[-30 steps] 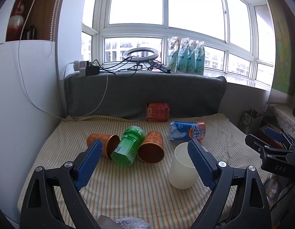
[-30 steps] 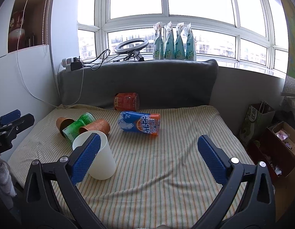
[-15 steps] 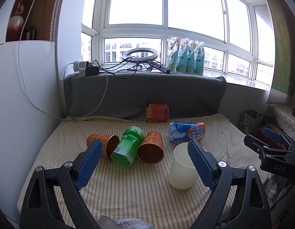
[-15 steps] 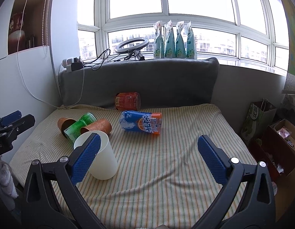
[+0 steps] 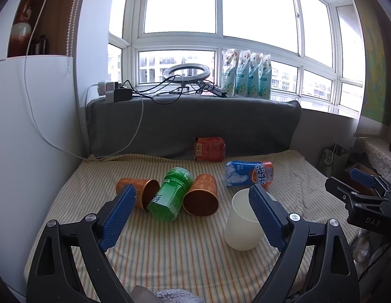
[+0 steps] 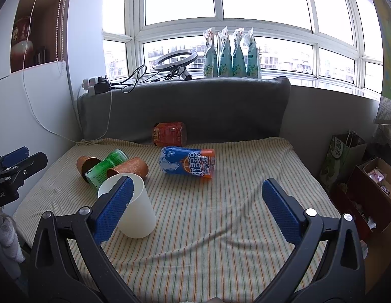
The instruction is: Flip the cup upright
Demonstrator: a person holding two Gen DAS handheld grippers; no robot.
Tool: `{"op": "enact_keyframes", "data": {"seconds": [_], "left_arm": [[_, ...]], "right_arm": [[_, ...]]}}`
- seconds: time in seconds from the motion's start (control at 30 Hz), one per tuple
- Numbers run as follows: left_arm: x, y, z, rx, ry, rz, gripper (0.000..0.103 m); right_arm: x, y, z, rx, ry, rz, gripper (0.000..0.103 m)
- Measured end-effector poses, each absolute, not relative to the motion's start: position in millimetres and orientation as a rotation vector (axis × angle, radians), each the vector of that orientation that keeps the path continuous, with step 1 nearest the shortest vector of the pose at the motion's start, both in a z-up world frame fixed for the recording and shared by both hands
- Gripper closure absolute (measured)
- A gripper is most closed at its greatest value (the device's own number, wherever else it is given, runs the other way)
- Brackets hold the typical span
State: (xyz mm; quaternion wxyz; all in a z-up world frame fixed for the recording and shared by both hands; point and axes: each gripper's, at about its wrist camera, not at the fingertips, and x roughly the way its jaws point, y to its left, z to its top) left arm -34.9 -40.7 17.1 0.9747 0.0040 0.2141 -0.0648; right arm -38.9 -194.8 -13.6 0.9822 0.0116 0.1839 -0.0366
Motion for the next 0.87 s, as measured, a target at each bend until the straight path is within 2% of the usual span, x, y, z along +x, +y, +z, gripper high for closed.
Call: {"op": "enact_keyframes", "data": {"seconds": [0.87], "left_arm": [[-32.3,-41.0,15.6,0.02,0.433,-0.126,0.012]], "right_arm": [[-37.8,-187.9,-18.4,0.027,0.378,-0.067,0.0]]}}
